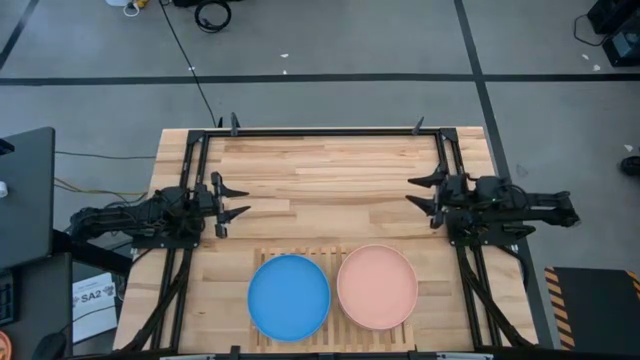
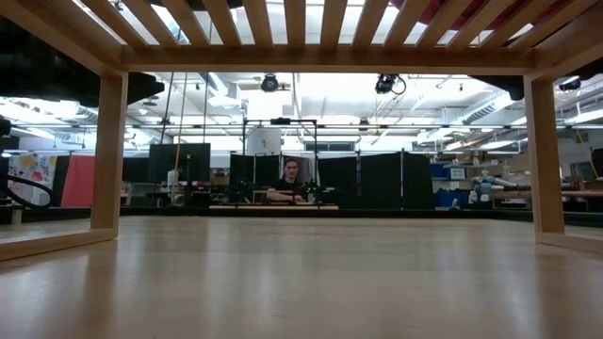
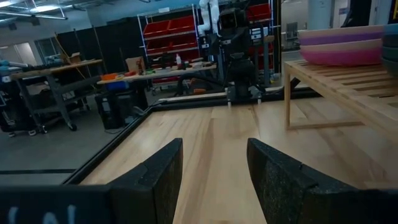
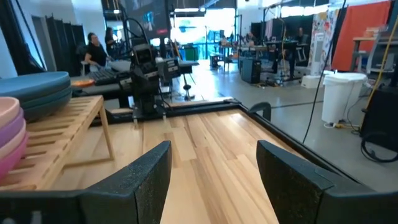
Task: Place and stack plates onto a shelf
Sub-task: Return to Home Position
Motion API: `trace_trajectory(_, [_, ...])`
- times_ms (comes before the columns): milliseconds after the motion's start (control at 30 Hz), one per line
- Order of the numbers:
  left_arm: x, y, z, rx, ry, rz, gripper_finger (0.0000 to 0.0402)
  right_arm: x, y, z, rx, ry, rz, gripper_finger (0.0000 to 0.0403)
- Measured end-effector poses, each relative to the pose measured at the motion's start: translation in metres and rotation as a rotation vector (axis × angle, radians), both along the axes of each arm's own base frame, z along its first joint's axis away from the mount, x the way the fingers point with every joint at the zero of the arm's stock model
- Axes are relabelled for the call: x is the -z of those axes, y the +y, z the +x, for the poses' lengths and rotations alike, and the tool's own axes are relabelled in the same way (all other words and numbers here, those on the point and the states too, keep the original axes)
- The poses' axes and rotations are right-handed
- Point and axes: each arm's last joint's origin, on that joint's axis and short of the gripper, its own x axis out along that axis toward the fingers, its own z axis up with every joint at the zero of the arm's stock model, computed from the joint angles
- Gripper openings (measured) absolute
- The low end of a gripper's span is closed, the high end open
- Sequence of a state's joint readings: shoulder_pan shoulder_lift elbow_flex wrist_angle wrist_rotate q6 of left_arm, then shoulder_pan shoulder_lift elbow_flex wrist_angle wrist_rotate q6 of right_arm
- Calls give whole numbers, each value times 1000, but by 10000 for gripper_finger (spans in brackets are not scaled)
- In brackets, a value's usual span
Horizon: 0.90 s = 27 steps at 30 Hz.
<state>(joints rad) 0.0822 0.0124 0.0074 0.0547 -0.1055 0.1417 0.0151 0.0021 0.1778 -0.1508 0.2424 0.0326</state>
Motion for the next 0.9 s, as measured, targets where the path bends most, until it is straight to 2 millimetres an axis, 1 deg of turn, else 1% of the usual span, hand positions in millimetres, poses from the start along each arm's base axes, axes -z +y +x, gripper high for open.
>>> trace_trajectory(333, [0, 0, 0, 1, 2, 0, 185, 21, 0, 10, 6, -66, 0, 241])
trace_trajectory(567, [0, 0, 0, 5, 4, 0, 185, 34, 0, 14, 7, -77, 2, 242])
trace_trajectory(733, [1, -2, 0, 65, 12, 2, 185, 34, 0, 14, 7, -74, 17, 242])
trace_trajectory(900, [1, -2, 0, 77, 13, 1, 185, 38, 0, 14, 9, -22, -28, 242])
